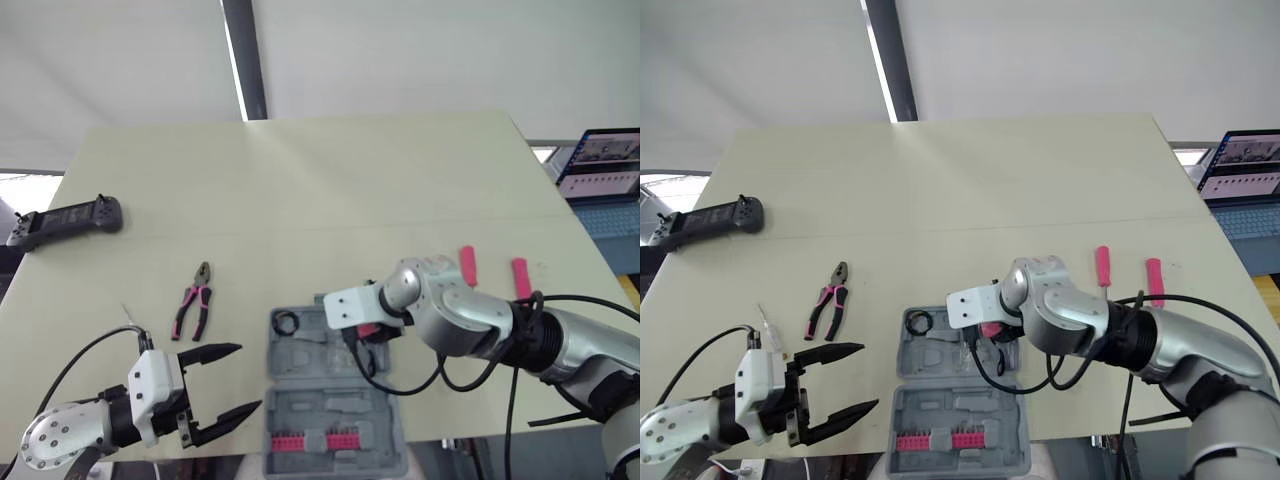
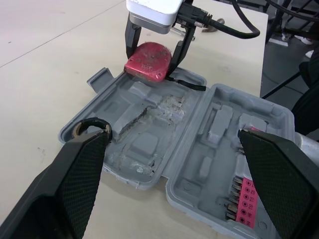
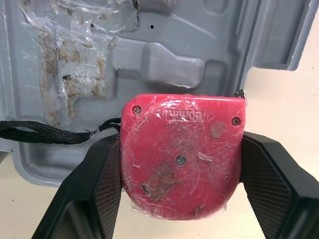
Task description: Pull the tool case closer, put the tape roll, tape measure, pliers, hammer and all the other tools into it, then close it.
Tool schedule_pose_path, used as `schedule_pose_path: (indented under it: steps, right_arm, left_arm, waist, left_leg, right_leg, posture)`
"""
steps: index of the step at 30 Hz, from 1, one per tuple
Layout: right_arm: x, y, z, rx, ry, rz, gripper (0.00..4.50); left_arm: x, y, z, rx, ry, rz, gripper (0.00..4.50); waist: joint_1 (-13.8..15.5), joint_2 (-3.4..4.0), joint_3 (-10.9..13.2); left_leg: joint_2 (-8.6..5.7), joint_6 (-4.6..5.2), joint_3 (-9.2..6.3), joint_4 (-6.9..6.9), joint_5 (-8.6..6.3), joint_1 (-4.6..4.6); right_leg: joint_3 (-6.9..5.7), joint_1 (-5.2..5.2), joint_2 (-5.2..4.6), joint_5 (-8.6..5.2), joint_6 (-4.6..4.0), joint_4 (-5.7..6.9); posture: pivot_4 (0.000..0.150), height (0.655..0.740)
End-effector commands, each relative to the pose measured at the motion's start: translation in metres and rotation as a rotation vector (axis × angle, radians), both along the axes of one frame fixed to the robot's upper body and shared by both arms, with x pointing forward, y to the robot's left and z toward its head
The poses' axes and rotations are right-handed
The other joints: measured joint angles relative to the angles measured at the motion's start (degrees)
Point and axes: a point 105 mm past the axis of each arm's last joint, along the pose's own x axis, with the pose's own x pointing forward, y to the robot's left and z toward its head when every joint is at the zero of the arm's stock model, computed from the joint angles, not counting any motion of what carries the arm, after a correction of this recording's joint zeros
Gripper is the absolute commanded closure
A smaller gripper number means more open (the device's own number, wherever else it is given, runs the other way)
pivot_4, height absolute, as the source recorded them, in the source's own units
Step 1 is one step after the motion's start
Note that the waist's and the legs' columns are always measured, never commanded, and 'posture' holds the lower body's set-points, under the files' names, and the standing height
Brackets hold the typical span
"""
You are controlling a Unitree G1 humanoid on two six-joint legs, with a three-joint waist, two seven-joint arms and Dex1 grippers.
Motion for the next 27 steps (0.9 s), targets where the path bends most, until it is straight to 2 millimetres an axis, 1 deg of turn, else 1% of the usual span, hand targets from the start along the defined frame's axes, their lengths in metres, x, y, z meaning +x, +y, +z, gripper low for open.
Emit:
schedule_pose_path:
  steps: [1,3,5,6,7,10,14,18,20,22,24,25,27]
  right_arm:
    - [-0.001,0.005,0.004,0.001,-0.02,0.032,1.6]
    - [-0.002,0.005,0.003,0.0,-0.013,0.032,1.6]
    - [-0.003,0.004,0.001,-0.004,-0.005,0.034,0.54]
    - [-0.004,0.005,0.001,-0.005,-0.003,0.034,0.14]
    - [-0.004,0.005,0.001,-0.004,-0.003,0.035,0.06]
    - [-0.007,0.006,0.004,0.008,0.011,0.028,0.06]
    - [-0.007,0.005,0.013,0.028,0.009,0.009,0.06]
    - [-0.006,0.0,0.037,0.137,0.008,-0.053,0.06]
    - [-0.008,-0.003,0.043,0.202,0.031,-0.075,0.06]
    - [-0.01,-0.01,0.044,0.304,0.08,-0.101,0.06]
    - [-0.009,-0.018,0.042,0.406,0.09,-0.106,0.58]
    - [-0.008,-0.019,0.041,0.466,0.071,-0.084,0.94]
    - [-0.015,-0.016,0.043,0.641,0.083,-0.024,1.96]
  left_arm:
    - [-0.003,-0.004,0.005,-0.002,-0.027,-0.012,0.0]
    - [-0.002,-0.004,0.005,-0.002,-0.027,-0.011,0.0]
    - [-0.002,-0.004,0.005,-0.002,-0.029,-0.011,0.0]
    - [-0.002,-0.004,0.005,-0.003,-0.029,-0.011,0.0]
    - [-0.002,-0.004,0.005,-0.003,-0.029,-0.011,0.0]
    - [-0.001,-0.004,0.005,-0.002,-0.03,-0.015,0.0]
    - [0.0,-0.004,0.005,0.0,-0.034,-0.018,0.0]
    - [0.002,-0.003,0.007,-0.004,-0.045,-0.017,0.0]
    - [0.004,-0.003,0.008,-0.014,-0.049,-0.011,0.0]
    - [0.003,-0.003,0.009,-0.033,-0.046,-0.011,0.0]
    - [0.003,-0.004,0.009,-0.041,-0.044,-0.015,0.0]
    - [0.003,-0.004,0.009,-0.042,-0.045,-0.016,0.0]
    - [0.004,-0.004,0.01,-0.044,-0.048,-0.018,0.0]
  waist:
    - [0.0,0.0,0.0]
    - [0.0,0.0,0.0]
    - [0.0,0.0,0.0]
    - [0.0,0.0,0.0]
    - [0.0,0.0,0.0]
    - [0.0,0.0,0.0]
    - [0.0,0.0,0.0]
    - [0.0,0.01,0.0]
    - [0.0,0.0,0.0]
    - [0.1,-0.02,0.0]
    - [0.4,-0.16,-0.1]
    - [0.4,-0.17,-0.1]
    - [0.4,-0.25,0.0]
  left_leg:
    - [0.0,0.0,0.0,0.0,0.0,0.0]
    - [0.0,0.0,0.0,0.0,0.0,0.0]
    - [0.0,0.0,0.0,0.0,0.0,0.0]
    - [0.0,0.0,0.01,0.0,0.0,0.0]
    - [0.0,0.0,0.0,0.0,0.0,0.0]
    - [0.0,0.0,0.0,0.0,0.0,0.0]
    - [0.0,0.0,0.0,0.0,0.0,0.0]
    - [0.0,0.0,0.0,0.0,0.0,0.0]
    - [0.0,0.0,0.0,0.0,0.0,0.0]
    - [0.0,0.0,0.01,-0.02,0.0,0.0]
    - [0.0,0.0,-0.02,-0.04,0.0,0.0]
    - [-0.01,0.01,0.0,-0.03,-0.01,0.0]
    - [-0.01,0.02,0.05,-0.03,-0.01,-0.01]
  right_leg:
    - [0.0,0.0,0.0,0.0,0.0,0.0]
    - [0.0,0.0,0.0,0.0,0.0,0.0]
    - [0.0,0.0,0.0,0.0,0.0,0.0]
    - [0.0,0.0,0.0,0.0,0.0,0.0]
    - [0.0,0.0,0.0,0.0,0.0,0.0]
    - [0.0,0.0,0.0,0.0,0.0,0.0]
    - [0.0,0.0,0.0,0.0,0.0,0.0]
    - [0.0,0.0,0.0,0.0,0.0,-0.01]
    - [0.0,0.01,-0.01,0.0,0.0,-0.02]
    - [0.0,0.04,0.0,0.0,0.0,-0.05]
    - [-0.03,0.08,0.0,0.0,0.0,-0.08]
    - [-0.03,0.11,-0.01,0.0,0.0,-0.08]
    - [-0.02,0.11,-0.02,0.0,0.01,-0.11]
  posture:
    - [0.15,0.74]
    - [0.15,0.74]
    - [0.15,0.74]
    - [0.15,0.74]
    - [0.15,0.74]
    - [0.15,0.74]
    - [0.15,0.74]
    - [0.15,0.74]
    - [0.15,0.74]
    - [0.15,0.74]
    - [0.15,0.74]
    - [0.15,0.74]
    - [0.15,0.74]
